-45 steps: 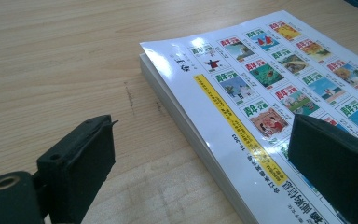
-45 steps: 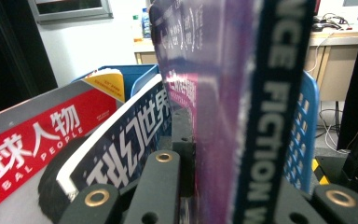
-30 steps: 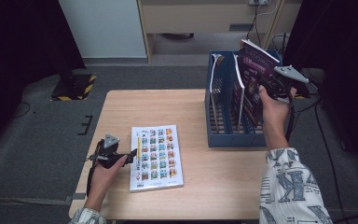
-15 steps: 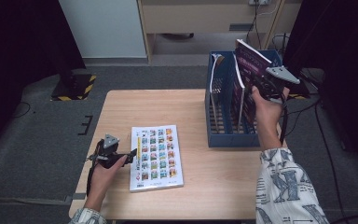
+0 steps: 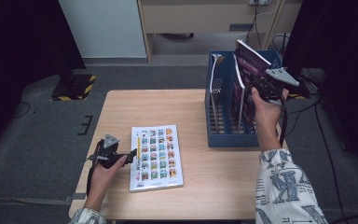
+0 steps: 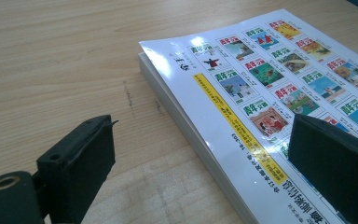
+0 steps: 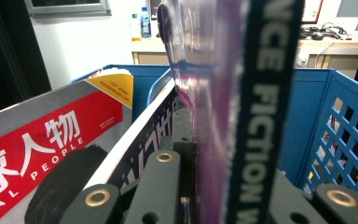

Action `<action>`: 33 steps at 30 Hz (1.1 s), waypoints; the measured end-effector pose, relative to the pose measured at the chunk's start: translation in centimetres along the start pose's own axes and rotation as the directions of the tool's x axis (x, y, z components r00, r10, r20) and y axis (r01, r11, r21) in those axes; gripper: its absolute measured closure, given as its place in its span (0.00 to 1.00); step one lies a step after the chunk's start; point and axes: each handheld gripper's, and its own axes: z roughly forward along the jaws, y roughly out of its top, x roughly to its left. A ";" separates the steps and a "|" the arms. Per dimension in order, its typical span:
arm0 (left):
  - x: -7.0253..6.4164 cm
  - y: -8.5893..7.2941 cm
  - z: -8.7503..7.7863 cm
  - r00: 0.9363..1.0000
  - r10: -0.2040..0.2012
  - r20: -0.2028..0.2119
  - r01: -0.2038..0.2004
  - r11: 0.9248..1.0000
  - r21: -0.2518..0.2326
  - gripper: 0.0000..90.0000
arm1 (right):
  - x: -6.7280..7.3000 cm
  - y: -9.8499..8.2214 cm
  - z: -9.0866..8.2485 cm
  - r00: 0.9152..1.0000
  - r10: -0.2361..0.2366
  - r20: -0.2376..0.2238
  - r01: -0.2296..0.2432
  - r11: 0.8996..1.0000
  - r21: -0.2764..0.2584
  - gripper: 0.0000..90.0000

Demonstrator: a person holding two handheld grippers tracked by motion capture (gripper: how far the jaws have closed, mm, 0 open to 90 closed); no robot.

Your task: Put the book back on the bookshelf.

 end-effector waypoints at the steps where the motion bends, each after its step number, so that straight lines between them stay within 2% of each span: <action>1: 0.0 0.0 0.0 1.000 0.001 0.000 -0.001 1.000 0.000 0.08 | -0.1 -0.1 0.0 1.000 0.003 0.001 -0.003 1.000 -0.002 0.94; 14: -0.1 0.0 0.1 1.000 0.012 0.001 -0.012 1.000 0.007 0.08 | -0.5 -1.7 0.2 1.000 0.019 -0.001 -0.019 1.000 -0.016 0.94; 33: -0.1 0.0 0.1 1.000 0.013 0.000 -0.013 1.000 0.008 0.08 | -1.0 -3.8 0.5 0.999 0.026 0.021 -0.026 1.000 0.014 0.93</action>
